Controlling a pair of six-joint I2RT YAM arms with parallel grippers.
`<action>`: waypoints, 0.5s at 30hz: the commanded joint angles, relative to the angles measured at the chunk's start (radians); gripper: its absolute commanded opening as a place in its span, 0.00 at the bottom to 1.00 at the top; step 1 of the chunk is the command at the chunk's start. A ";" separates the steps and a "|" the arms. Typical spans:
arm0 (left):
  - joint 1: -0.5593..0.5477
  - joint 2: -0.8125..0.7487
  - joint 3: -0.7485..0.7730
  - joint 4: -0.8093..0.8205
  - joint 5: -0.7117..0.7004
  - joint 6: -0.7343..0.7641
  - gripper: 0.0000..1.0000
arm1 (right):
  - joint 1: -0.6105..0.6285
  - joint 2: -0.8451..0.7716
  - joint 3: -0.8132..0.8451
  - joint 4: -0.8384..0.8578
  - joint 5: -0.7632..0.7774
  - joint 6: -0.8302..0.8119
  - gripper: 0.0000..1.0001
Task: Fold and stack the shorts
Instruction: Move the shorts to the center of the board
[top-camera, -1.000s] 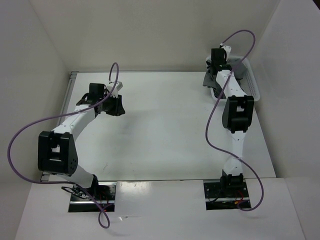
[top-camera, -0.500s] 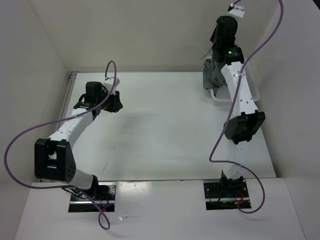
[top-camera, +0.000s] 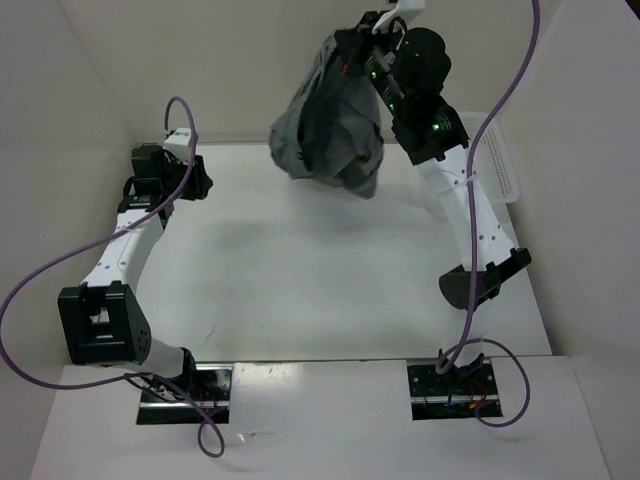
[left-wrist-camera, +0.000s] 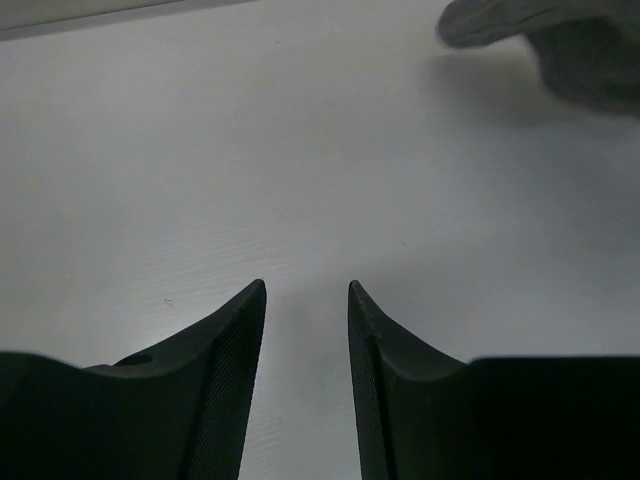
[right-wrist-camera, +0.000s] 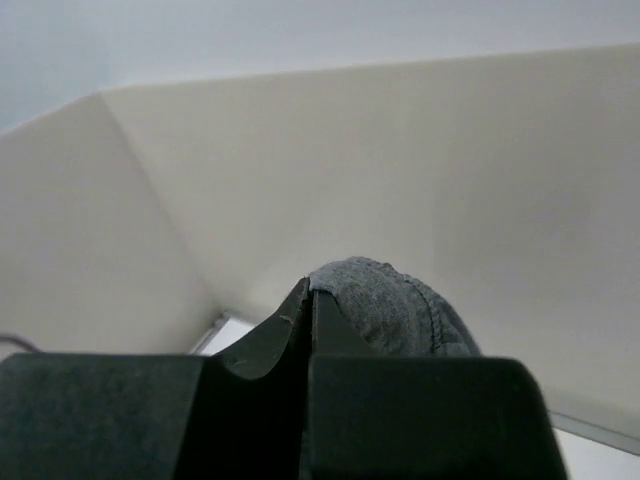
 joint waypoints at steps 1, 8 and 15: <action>0.036 -0.043 0.039 0.049 -0.008 0.004 0.46 | -0.005 -0.068 -0.137 0.109 -0.176 0.043 0.00; 0.067 -0.115 -0.079 -0.023 -0.008 0.004 0.56 | -0.179 -0.224 -0.660 0.189 -0.280 0.044 0.09; 0.076 -0.126 -0.135 -0.041 0.013 0.004 0.71 | -0.215 -0.165 -0.774 0.163 -0.402 0.055 0.86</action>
